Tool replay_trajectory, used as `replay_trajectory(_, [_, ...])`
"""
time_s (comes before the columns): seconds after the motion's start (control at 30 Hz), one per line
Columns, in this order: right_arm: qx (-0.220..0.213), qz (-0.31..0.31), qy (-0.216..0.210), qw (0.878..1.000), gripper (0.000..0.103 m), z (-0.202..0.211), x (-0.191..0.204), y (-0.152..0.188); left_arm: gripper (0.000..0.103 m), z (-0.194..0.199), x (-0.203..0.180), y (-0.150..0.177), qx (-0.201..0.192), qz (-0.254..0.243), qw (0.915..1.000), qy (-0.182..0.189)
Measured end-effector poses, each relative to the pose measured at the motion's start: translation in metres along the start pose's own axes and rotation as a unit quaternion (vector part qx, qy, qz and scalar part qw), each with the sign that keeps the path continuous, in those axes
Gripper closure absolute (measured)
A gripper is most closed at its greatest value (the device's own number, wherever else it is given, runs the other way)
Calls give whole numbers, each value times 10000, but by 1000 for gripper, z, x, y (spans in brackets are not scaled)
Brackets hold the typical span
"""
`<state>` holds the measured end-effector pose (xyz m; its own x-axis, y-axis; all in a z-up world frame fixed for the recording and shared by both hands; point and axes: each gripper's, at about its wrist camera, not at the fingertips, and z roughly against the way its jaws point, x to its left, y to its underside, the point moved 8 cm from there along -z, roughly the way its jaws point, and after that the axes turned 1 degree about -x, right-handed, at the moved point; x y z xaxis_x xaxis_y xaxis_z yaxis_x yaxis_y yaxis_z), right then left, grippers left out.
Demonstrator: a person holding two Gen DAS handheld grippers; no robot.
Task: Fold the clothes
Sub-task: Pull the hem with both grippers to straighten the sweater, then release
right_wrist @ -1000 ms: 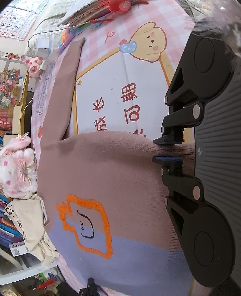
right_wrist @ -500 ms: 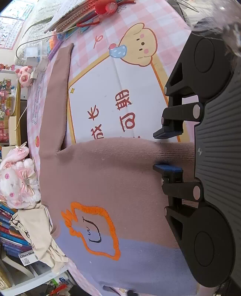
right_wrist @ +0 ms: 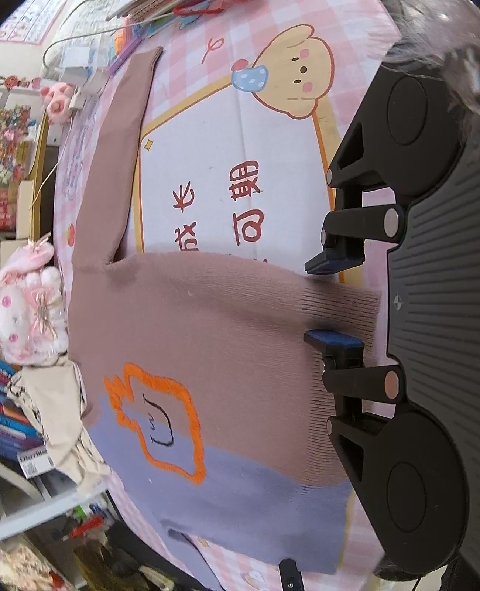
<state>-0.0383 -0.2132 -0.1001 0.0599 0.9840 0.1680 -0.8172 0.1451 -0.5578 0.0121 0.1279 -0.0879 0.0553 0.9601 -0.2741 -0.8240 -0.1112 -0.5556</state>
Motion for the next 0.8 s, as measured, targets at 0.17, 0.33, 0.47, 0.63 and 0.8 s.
replay_trajectory(0.17, [-14,-390,-297,9988,72,6,-8,5,62,9,-6,16,-126,134,9996,-195])
replay_trajectory(0.33, [-104,-563,-345,9978,71,10,-14,8,63,9,-7,17,-259,328,9985,-362])
replay_trajectory(0.47, [-101,-201,-279,9994,72,9,-8,8,67,7,-9,14,-278,532,9973,-429])
replay_trajectory(0.63, [-94,524,-297,9981,93,5,12,10,96,10,-8,15,-366,384,9963,-679])
replay_trajectory(0.8, [-133,109,-489,9987,93,11,3,8,100,13,-6,16,-453,236,9944,-928])
